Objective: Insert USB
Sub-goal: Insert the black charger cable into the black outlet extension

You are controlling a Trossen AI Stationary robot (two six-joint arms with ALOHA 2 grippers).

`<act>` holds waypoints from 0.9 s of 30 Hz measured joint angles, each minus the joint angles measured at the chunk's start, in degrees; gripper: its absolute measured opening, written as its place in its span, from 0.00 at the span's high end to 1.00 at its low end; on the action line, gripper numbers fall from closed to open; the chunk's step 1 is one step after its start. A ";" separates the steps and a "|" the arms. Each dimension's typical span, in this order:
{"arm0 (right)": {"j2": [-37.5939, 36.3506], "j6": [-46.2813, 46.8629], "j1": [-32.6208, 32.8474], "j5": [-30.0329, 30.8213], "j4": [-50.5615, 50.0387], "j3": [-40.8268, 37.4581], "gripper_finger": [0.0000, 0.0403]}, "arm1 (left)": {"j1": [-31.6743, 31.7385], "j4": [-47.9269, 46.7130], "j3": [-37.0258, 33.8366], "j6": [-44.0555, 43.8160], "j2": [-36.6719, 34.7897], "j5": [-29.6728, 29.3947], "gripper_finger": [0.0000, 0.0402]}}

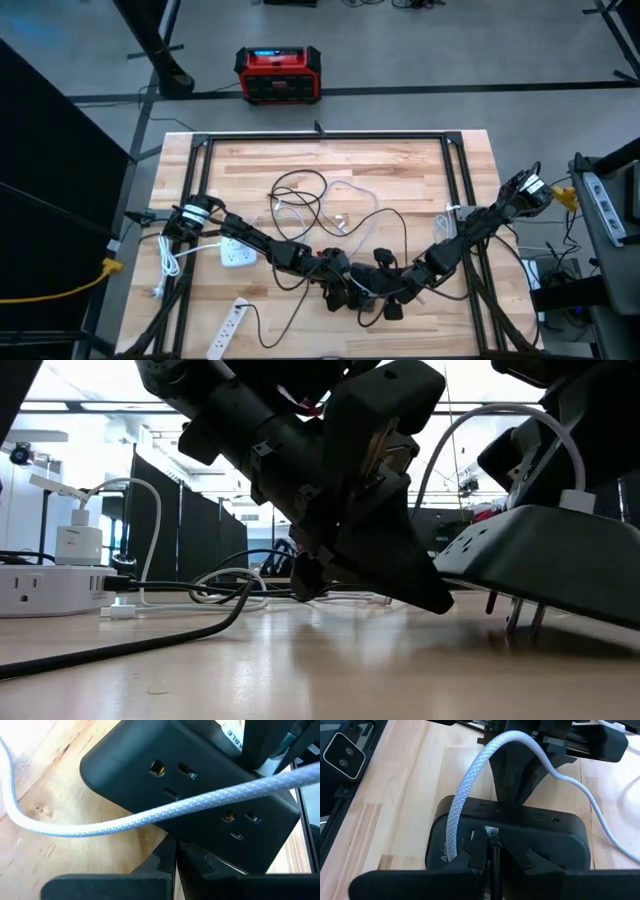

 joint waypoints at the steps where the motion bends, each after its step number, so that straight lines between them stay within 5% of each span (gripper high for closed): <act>1: -0.21 0.03 -0.03 -0.01 -0.19 0.00 0.97 | 0.00 0.02 0.00 -0.02 0.00 -0.04 1.00; 13: -2.68 0.35 -0.09 -1.57 -1.89 -0.35 0.96 | -0.16 1.45 0.00 -0.07 -0.02 -0.16 1.00; 21: -6.04 0.19 -0.17 -2.13 -2.26 -0.44 0.67 | -0.09 1.50 0.00 -0.11 -0.44 -0.83 1.00; 27: -8.50 -0.10 -0.32 -2.19 -1.96 -0.48 0.57 | -0.15 4.00 0.60 -0.14 -0.75 -0.44 1.00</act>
